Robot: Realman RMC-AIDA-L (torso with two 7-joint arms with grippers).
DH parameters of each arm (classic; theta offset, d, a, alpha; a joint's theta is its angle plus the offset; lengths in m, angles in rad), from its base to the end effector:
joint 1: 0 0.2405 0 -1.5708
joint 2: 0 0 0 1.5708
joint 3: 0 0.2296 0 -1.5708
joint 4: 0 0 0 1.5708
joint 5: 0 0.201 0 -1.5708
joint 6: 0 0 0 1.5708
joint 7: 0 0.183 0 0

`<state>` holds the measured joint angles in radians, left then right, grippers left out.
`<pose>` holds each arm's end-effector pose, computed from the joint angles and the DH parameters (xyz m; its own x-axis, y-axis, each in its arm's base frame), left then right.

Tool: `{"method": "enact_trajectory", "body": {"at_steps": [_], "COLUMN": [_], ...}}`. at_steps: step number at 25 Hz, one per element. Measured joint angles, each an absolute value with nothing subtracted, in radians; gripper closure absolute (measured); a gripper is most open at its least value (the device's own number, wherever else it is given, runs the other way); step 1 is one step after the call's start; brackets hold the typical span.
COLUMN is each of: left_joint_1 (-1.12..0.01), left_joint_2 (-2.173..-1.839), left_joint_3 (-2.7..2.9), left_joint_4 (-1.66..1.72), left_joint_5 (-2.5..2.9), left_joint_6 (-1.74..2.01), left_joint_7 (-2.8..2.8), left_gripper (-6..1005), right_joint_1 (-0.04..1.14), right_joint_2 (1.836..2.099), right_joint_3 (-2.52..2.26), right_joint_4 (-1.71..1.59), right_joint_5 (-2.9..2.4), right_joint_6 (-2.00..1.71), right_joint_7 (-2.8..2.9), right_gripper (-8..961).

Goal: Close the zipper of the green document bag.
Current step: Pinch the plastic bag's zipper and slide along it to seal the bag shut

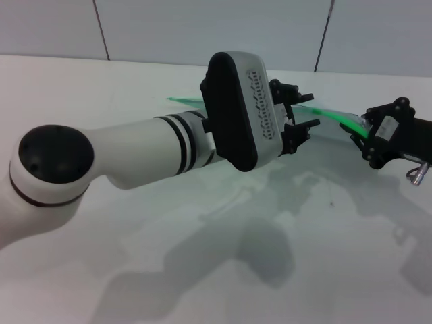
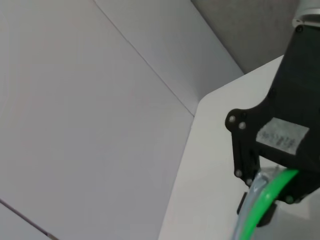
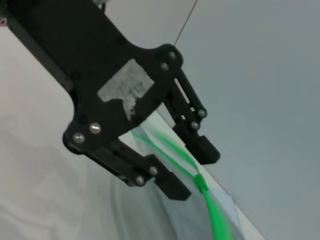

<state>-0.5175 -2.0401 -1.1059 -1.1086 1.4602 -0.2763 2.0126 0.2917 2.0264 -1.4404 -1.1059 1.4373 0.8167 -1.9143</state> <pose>-0.0878 0.3740 -0.1126 0.9309 -0.3638 0.0327 -0.2521 -0.7047 -0.6632 0.2114 0.3751 -0.0165 0.9922 0.0582 -0.1100 -0.0279 -0.7576 -0.6522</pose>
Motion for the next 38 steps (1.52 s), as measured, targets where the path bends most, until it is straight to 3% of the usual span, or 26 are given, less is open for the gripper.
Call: {"method": "enact_trajectory", "body": {"at_steps": [16, 22, 38], "left_joint_1": [-0.534, -0.543, -0.546], "left_joint_2": [-2.039, -2.039, -2.04], "left_joint_3": [-1.066, -1.066, -1.062], "left_joint_4": [-1.095, -1.095, -1.094], "left_joint_5": [1.461, 1.46, 1.46], "left_joint_6": [-0.234, -0.235, -0.229], "left_joint_7": [2.016, 2.016, 2.014], "left_gripper": [690, 786, 886], "right_joint_1": [0.291, 0.292, 0.295], "right_joint_2": [2.026, 2.027, 2.028], "right_joint_3": [-1.441, -1.445, -1.44], "right_joint_4": [-1.107, -1.107, -1.106], "right_joint_5": [1.44, 1.44, 1.442], "right_joint_6": [0.818, 0.818, 0.818], "right_joint_7": [-1.914, -1.914, -1.914], "right_gripper": [899, 899, 899]}}
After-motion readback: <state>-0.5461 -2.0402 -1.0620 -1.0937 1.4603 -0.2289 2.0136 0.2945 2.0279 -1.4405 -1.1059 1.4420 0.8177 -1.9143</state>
